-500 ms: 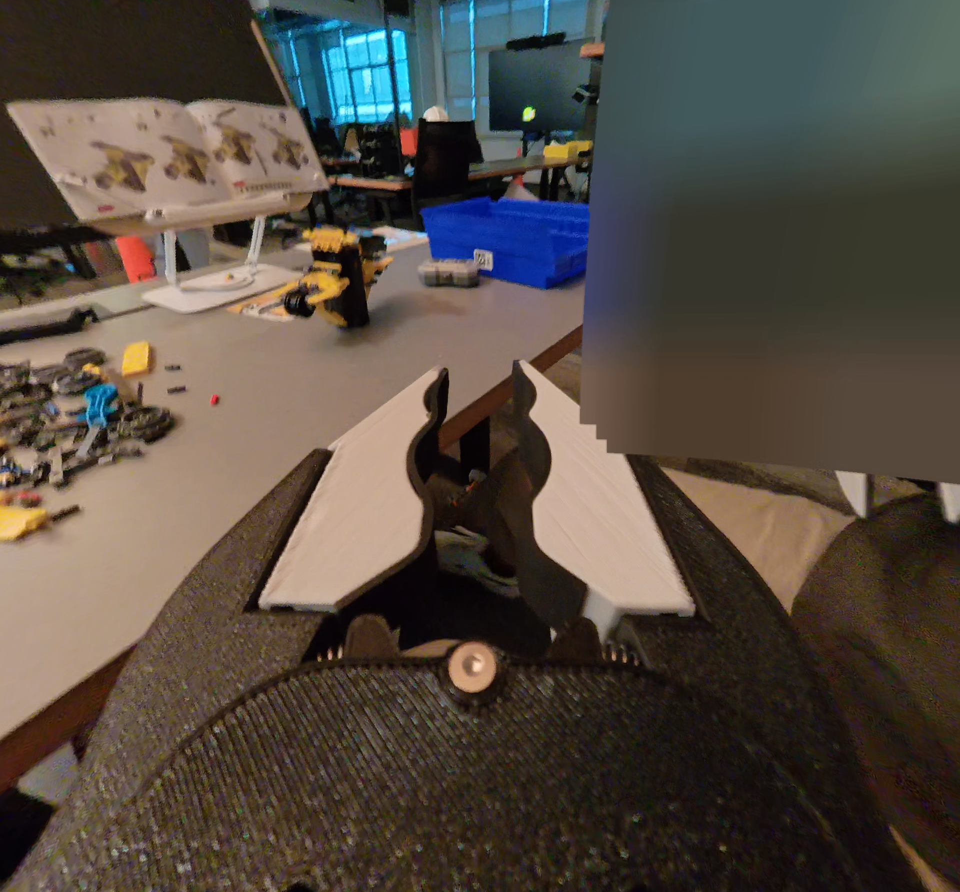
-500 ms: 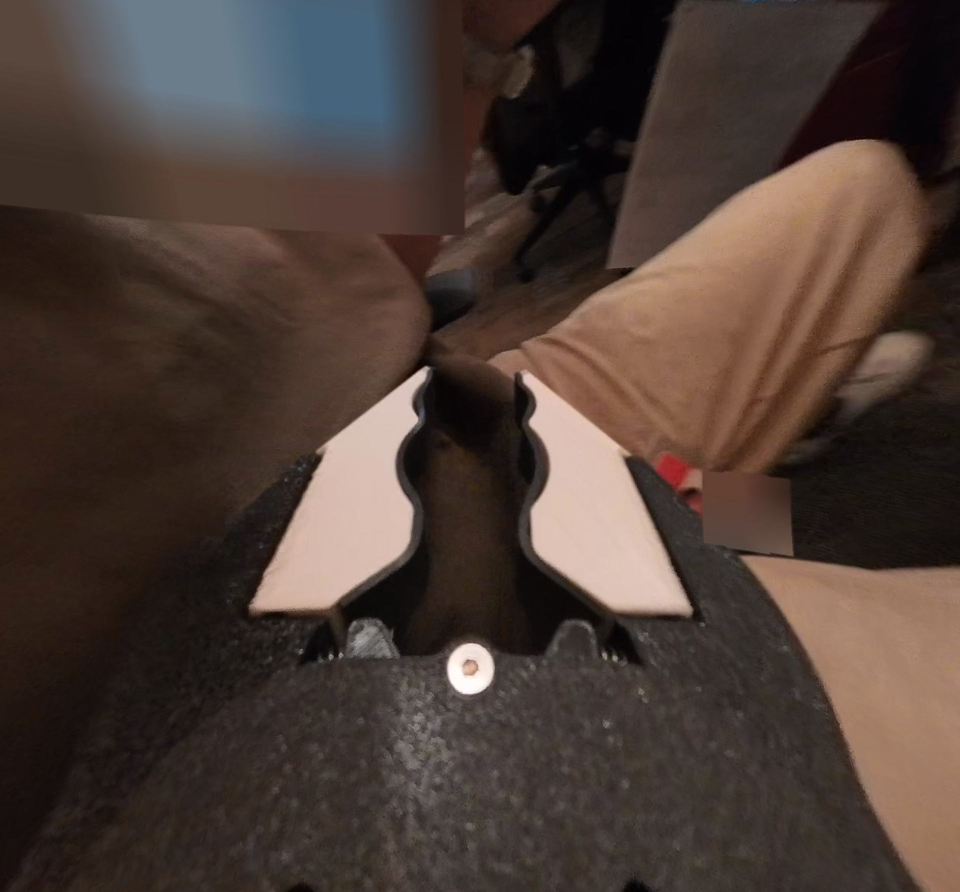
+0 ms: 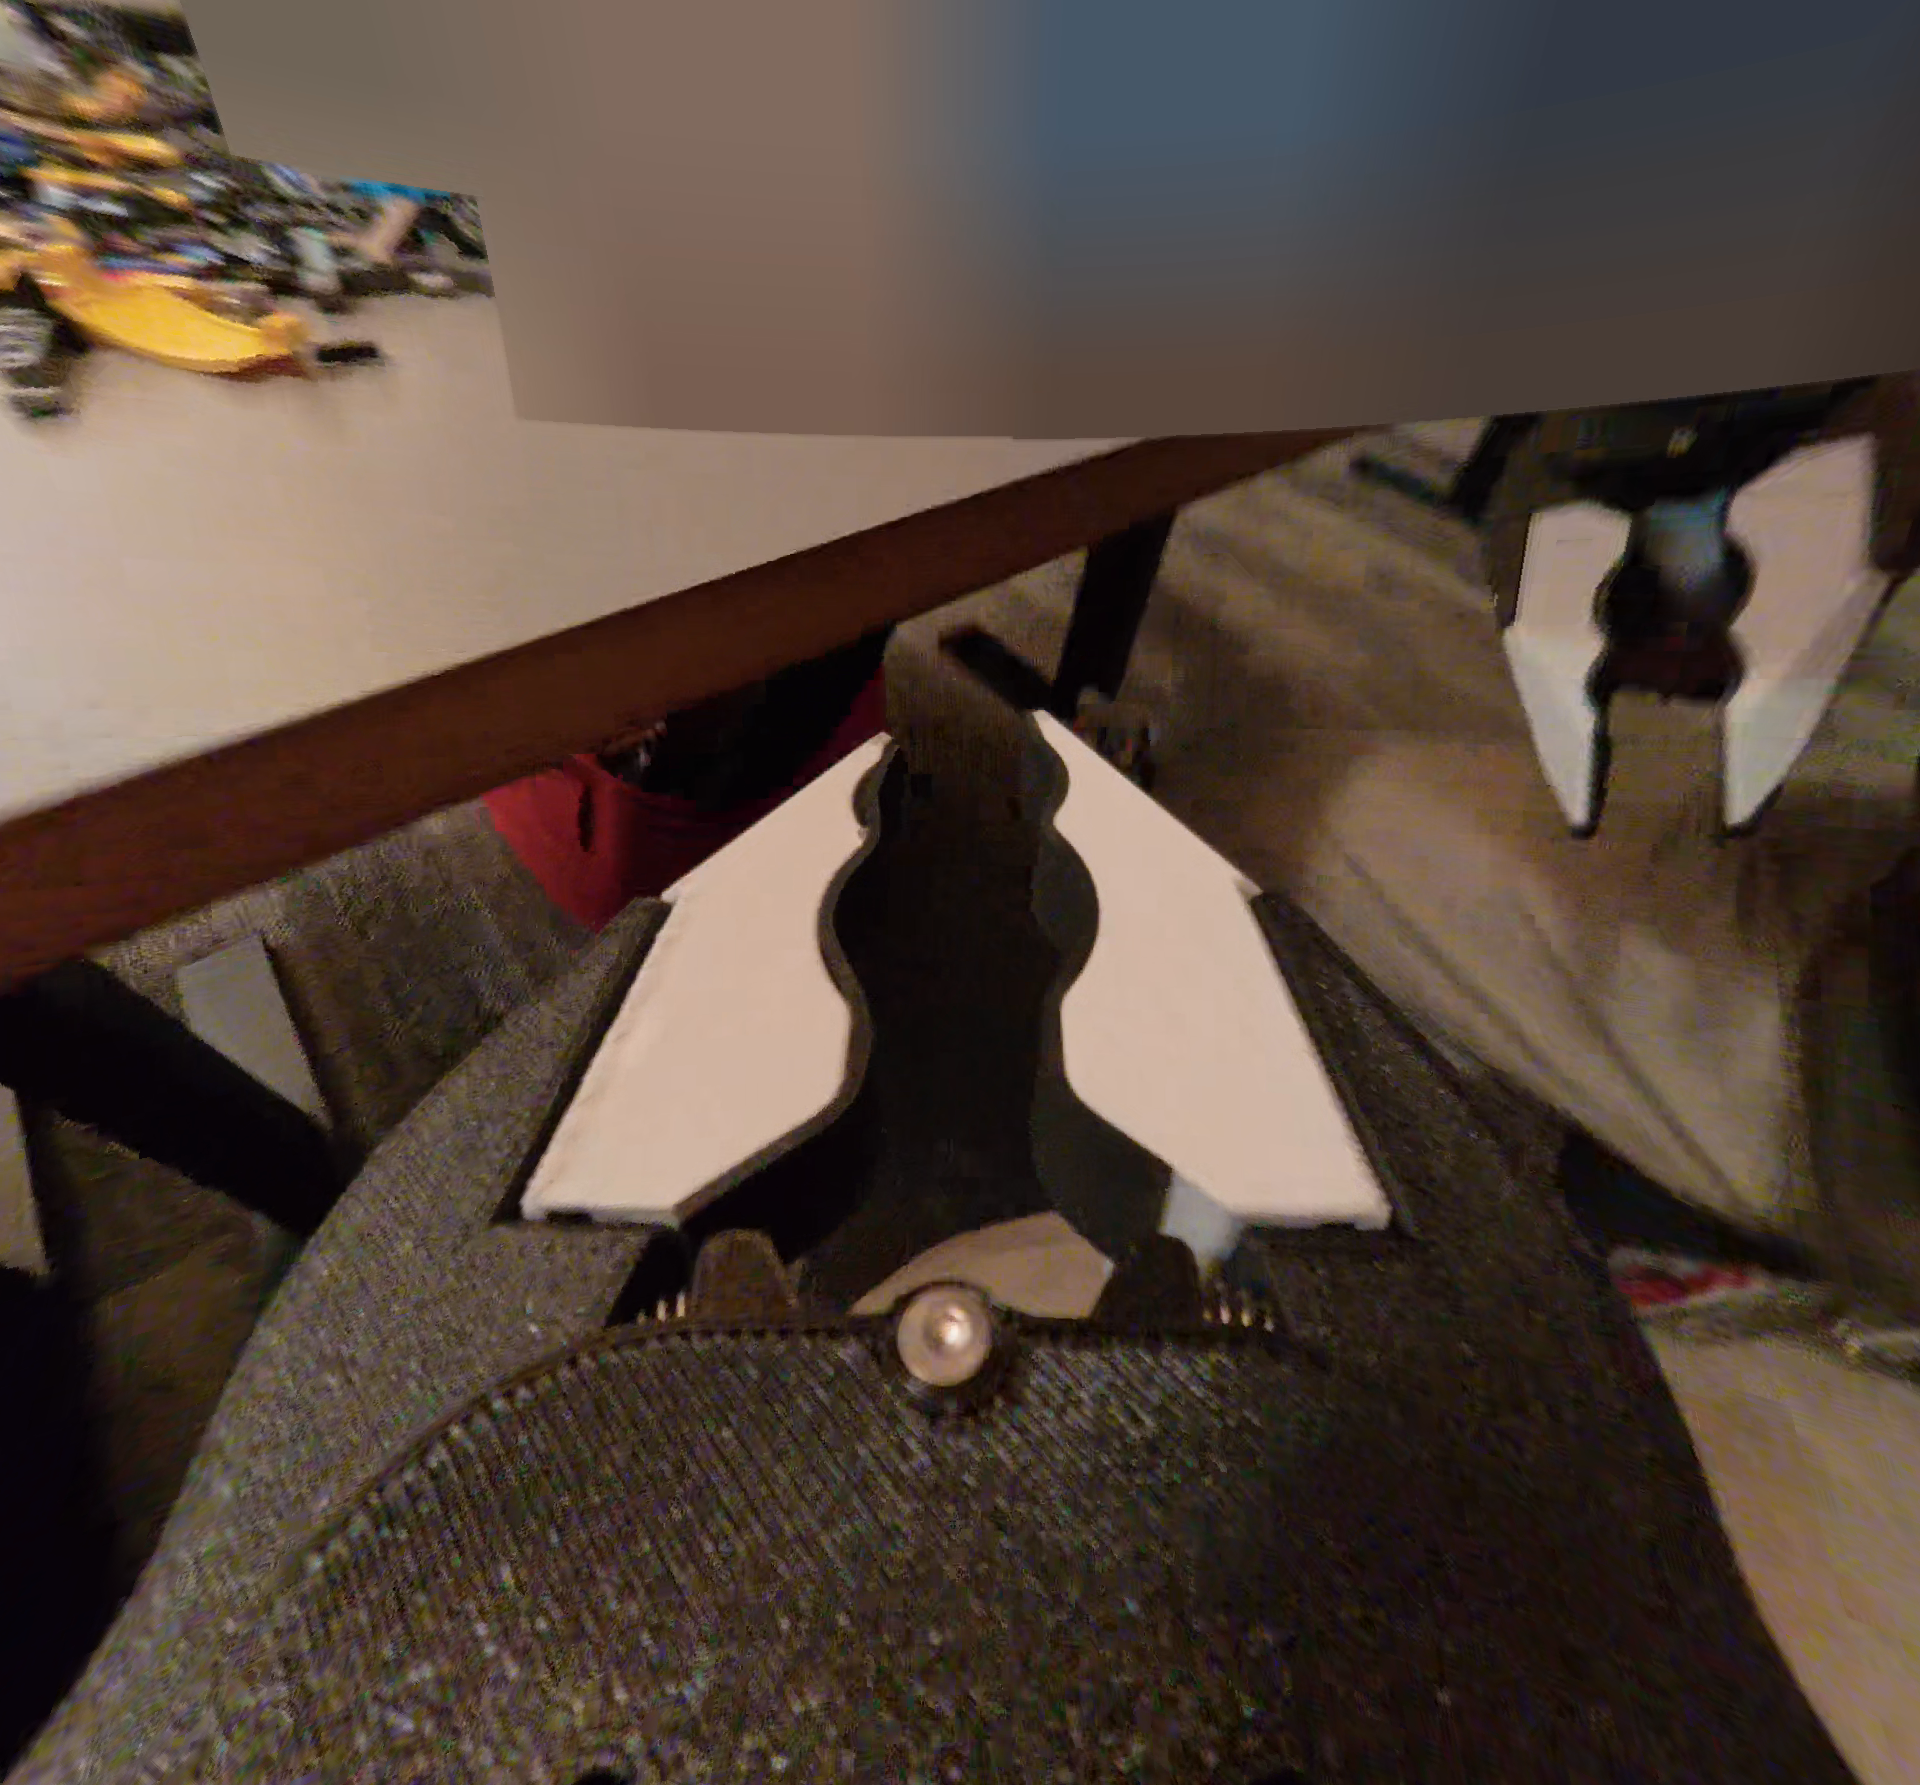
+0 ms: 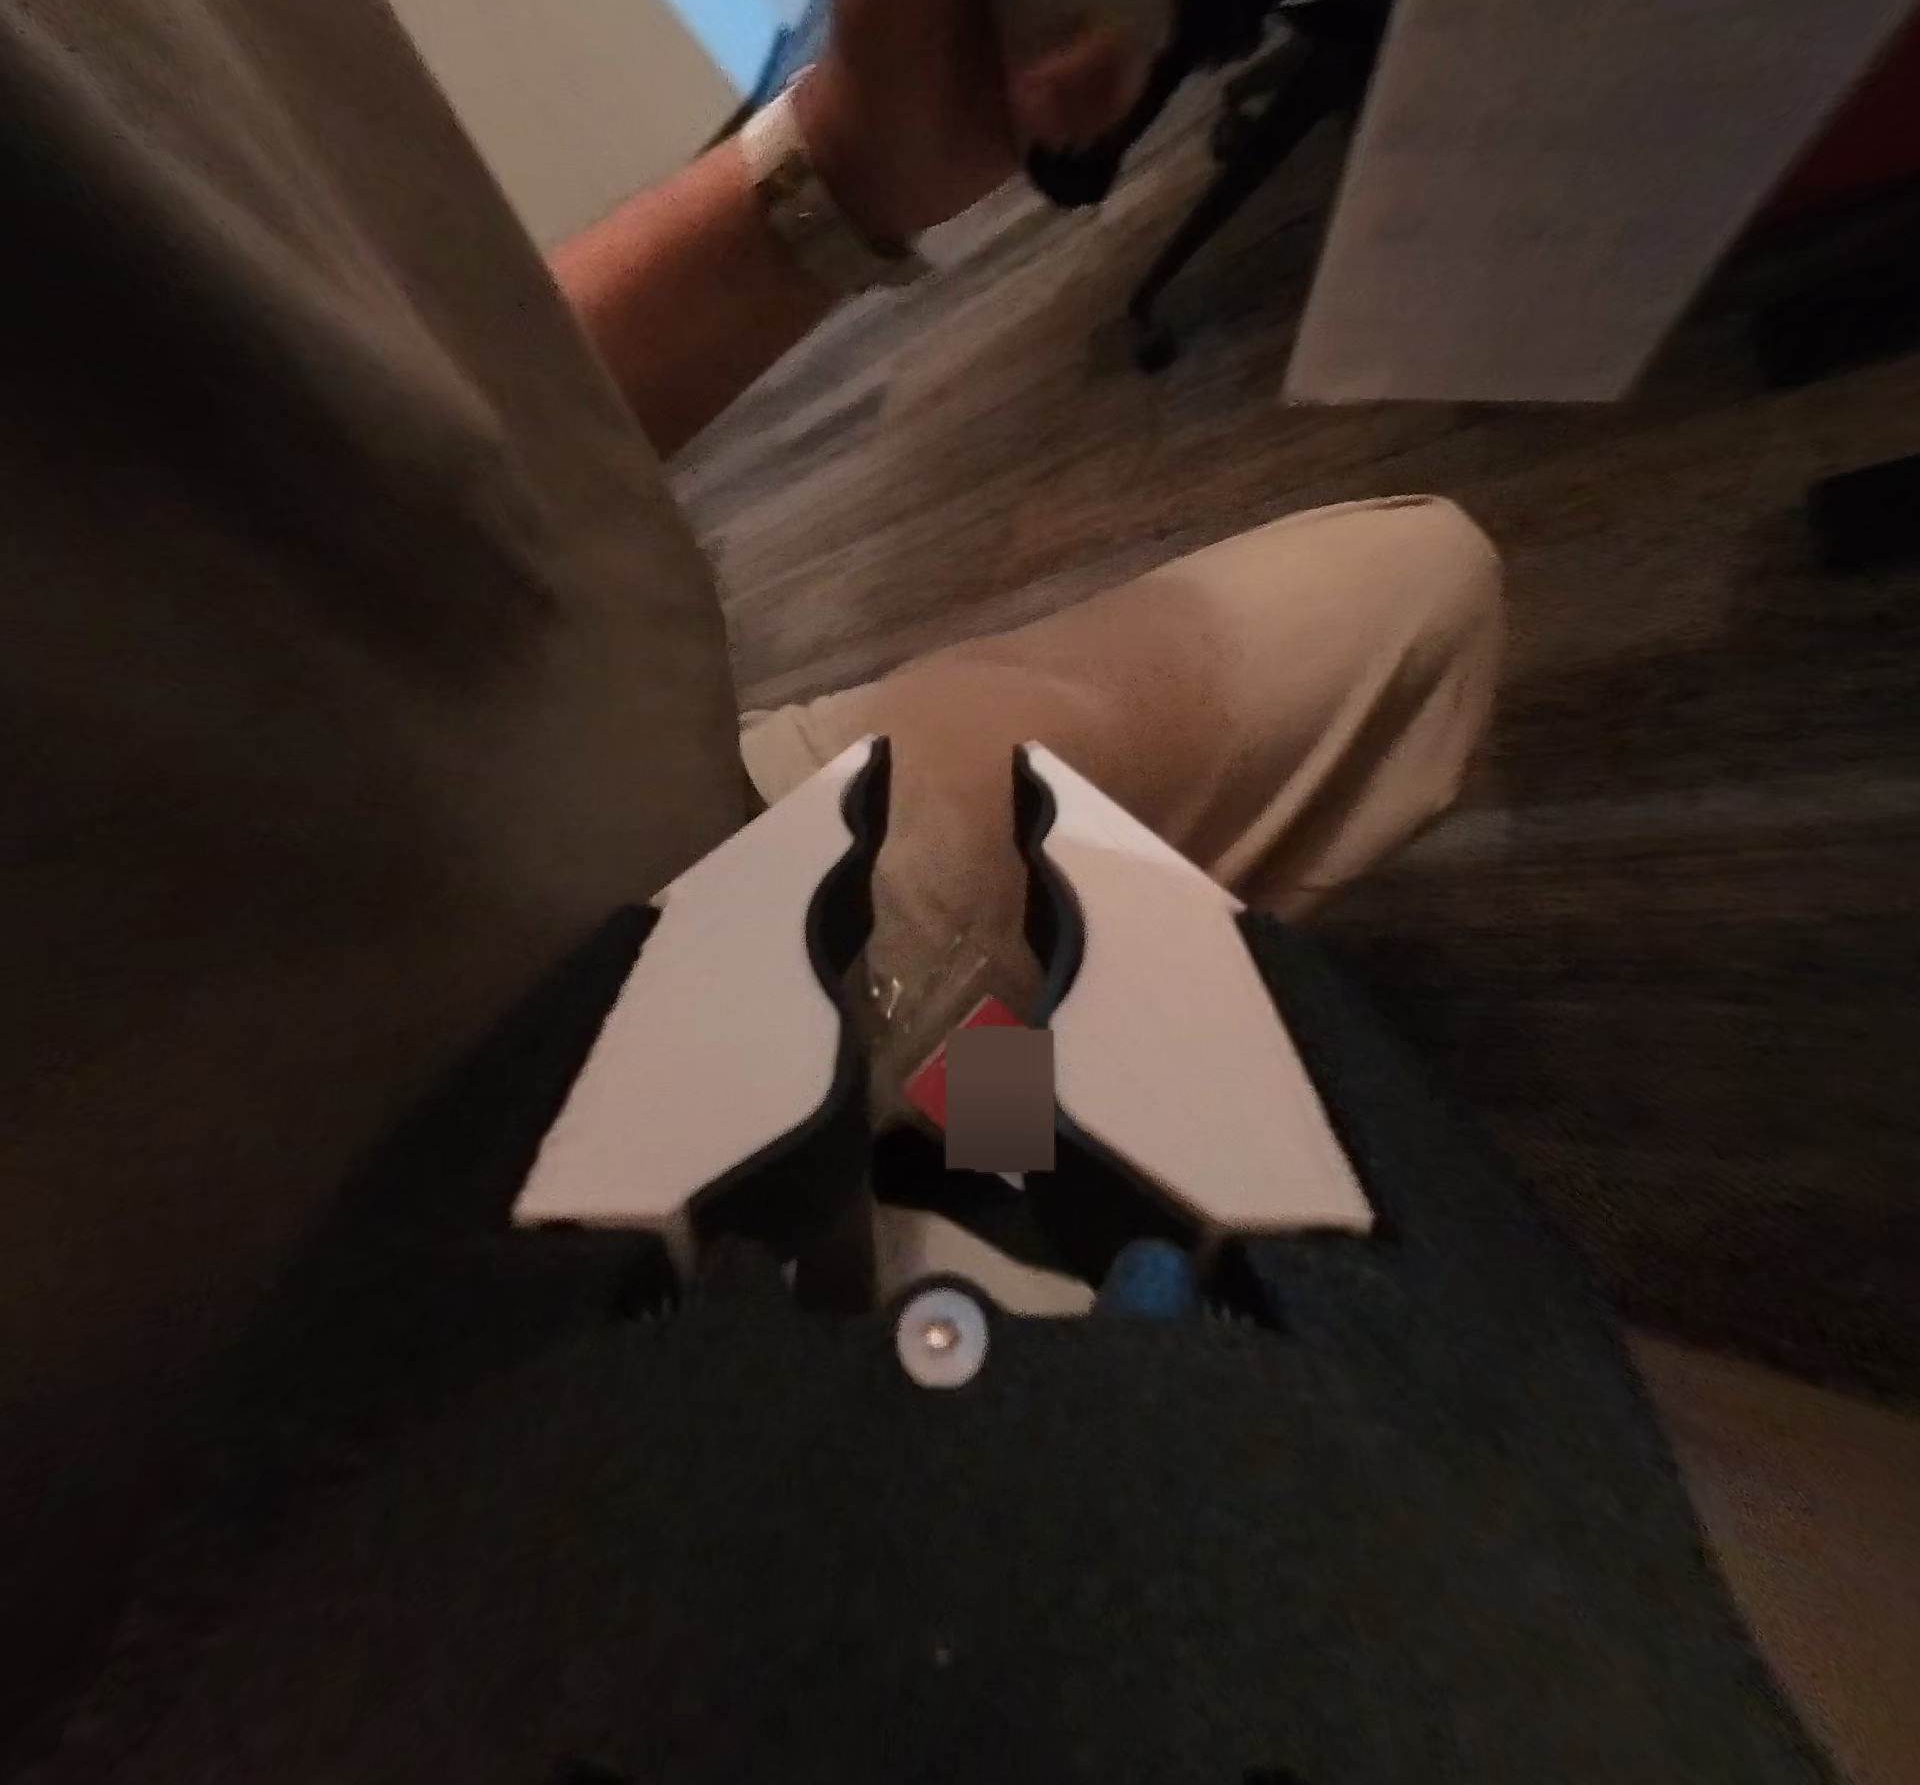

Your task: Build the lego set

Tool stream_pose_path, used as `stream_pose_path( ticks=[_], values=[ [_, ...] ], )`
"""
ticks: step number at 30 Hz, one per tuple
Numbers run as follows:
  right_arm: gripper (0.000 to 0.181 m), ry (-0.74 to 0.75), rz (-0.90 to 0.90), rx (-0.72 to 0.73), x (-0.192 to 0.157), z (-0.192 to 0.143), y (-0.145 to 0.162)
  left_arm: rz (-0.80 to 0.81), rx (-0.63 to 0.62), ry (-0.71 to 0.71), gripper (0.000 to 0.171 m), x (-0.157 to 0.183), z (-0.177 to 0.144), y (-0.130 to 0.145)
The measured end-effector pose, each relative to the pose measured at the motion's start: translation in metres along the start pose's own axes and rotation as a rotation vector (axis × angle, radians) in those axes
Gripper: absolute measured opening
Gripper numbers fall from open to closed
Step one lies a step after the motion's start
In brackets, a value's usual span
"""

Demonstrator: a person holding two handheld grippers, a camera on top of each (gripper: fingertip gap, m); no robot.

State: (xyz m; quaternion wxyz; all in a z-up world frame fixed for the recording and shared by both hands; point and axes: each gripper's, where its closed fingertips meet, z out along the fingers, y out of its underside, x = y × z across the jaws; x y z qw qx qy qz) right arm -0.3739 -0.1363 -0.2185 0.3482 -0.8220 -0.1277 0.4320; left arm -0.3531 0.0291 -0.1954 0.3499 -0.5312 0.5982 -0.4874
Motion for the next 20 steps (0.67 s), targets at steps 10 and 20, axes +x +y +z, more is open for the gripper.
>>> stream_pose_path(
  ticks=[10, 20],
  values=[
    [0.032, 0.200, -0.266, -0.204, 0.030, 0.070, -0.004, -0.361, -0.036, -0.047, 0.029, -0.026, -0.013, -0.048],
    [0.009, 0.346, -0.265, -0.847, 0.283, 0.158, 0.361, -0.632, -0.041, -0.385, 0.030, -0.029, -0.094, 0.088]
  ],
)
